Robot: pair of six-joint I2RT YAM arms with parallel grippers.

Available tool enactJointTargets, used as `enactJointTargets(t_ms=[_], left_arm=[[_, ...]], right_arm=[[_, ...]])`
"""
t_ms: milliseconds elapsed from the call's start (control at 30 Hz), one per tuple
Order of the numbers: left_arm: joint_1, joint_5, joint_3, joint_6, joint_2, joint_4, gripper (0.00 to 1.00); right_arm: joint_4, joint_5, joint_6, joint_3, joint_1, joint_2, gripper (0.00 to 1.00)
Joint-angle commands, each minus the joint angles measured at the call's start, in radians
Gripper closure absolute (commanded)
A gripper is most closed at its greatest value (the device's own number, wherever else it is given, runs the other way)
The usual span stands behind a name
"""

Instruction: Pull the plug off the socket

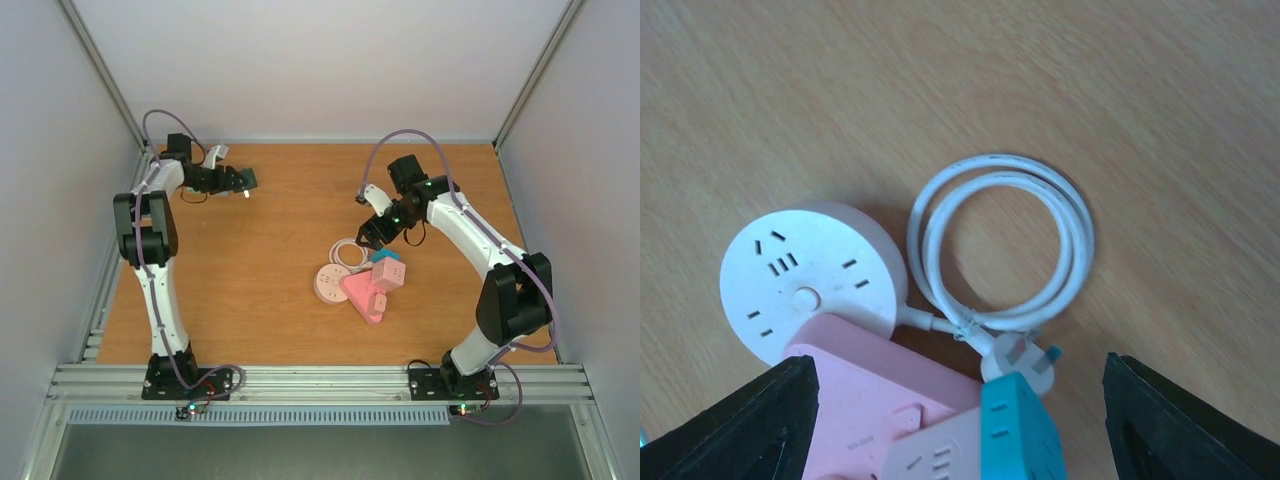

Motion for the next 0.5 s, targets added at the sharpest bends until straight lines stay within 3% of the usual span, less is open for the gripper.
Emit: enactJointTargets(t_ms=[0,267,467], left_arm=[[-0.031,0.011,0.049,-0.030,0.040,0.006,0.79],[-0.045,-0.007,0.066,-0.034,0.086,-0.003,0.69],[-0.044,-0.043,0.064,-0.022,0.070,-0.025,0.40]], right_arm=[[-0.054,-0.009,-0.012,0.005,-0.046,-0.032,0.20],[-0.079,-0.025,-0.011,0.002,-0.088,-0.021,0.19],[-0.093,-0.012,-0.031,-0.001,-0.119,-0.013,0.19]])
